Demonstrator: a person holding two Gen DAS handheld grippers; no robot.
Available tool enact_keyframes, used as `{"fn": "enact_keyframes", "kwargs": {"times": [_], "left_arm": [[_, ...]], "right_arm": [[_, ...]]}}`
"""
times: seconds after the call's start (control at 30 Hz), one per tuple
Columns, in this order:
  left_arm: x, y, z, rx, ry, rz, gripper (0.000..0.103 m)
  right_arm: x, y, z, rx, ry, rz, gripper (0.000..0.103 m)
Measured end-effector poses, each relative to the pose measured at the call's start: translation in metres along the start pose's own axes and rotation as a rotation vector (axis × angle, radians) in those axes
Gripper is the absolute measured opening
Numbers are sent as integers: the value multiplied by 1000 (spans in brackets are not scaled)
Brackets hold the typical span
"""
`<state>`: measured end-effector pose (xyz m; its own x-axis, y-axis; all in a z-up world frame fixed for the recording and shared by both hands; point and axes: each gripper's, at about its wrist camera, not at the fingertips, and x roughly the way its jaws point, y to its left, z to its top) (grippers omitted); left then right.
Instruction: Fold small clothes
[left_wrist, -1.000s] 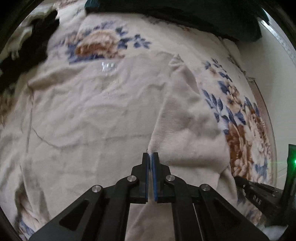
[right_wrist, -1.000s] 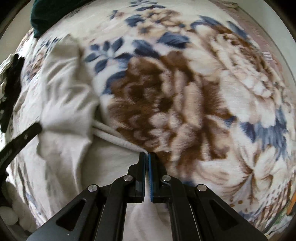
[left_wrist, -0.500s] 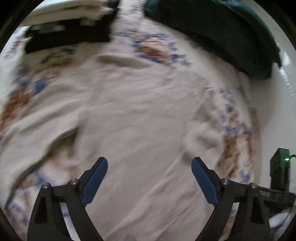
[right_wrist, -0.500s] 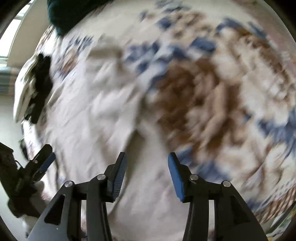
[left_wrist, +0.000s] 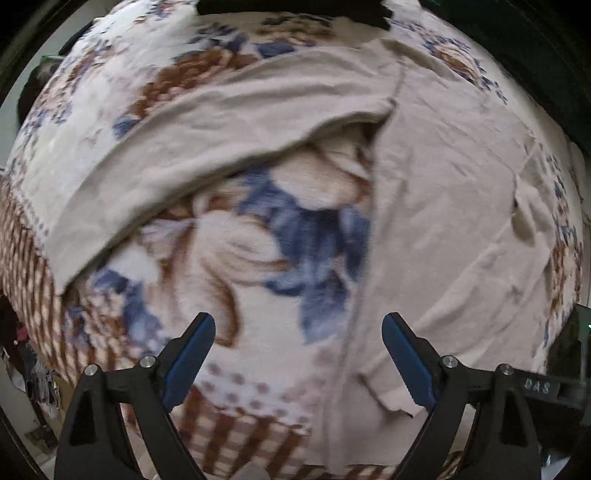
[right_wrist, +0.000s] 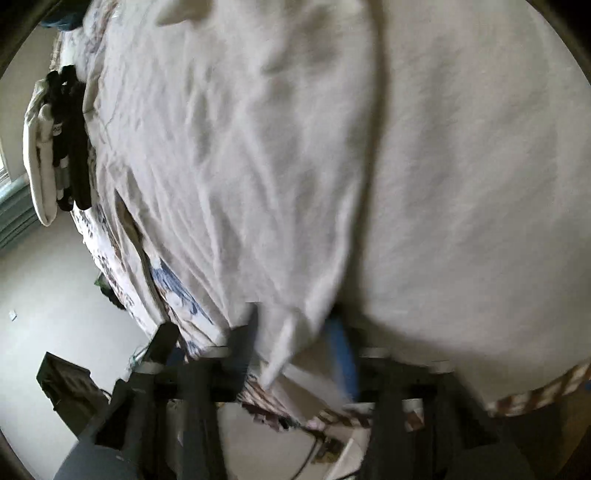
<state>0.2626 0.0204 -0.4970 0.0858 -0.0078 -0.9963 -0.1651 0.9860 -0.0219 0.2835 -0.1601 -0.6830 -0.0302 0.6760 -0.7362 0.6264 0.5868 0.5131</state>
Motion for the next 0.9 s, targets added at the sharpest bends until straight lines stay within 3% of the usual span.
{"fn": "enact_keyframes", "kwargs": {"times": [0.1,0.2,0.3,0.37,0.43,0.47,0.53,0.6,0.7,0.83,0.9], "left_arm": [[-4,20,0,-13,-24,20,92],[-2,42,-2,-52,-31,32,92],[3,70,-3,-149,-24,5,92],[6,106,-7,-295,-26,-71,92],[12,151,-14,-498,-34,-164,92],[14,171,-18,-583,-44,-190,92],[24,213,-30,-769,-81,-269,92],[32,240,-34,-879,-108,-292,92],[49,276,-38,-1044,-167,-314,92],[55,277,-30,-1189,-206,-261,92],[49,283,-18,-1222,-222,-196,84]], "right_arm": [[-3,13,-17,-91,-30,-50,4],[1,13,-29,-143,-4,-121,4],[11,12,-28,-174,9,-169,7],[7,20,-19,-192,35,-176,24],[-10,31,-7,-224,4,-167,61],[-18,39,-2,-251,-26,-184,66],[-39,56,3,-320,-104,-235,70],[-57,68,11,-349,-177,-296,77],[-71,85,28,-374,-221,-337,78],[-77,92,48,-383,-250,-382,78],[-80,98,57,-390,-272,-411,78]]}}
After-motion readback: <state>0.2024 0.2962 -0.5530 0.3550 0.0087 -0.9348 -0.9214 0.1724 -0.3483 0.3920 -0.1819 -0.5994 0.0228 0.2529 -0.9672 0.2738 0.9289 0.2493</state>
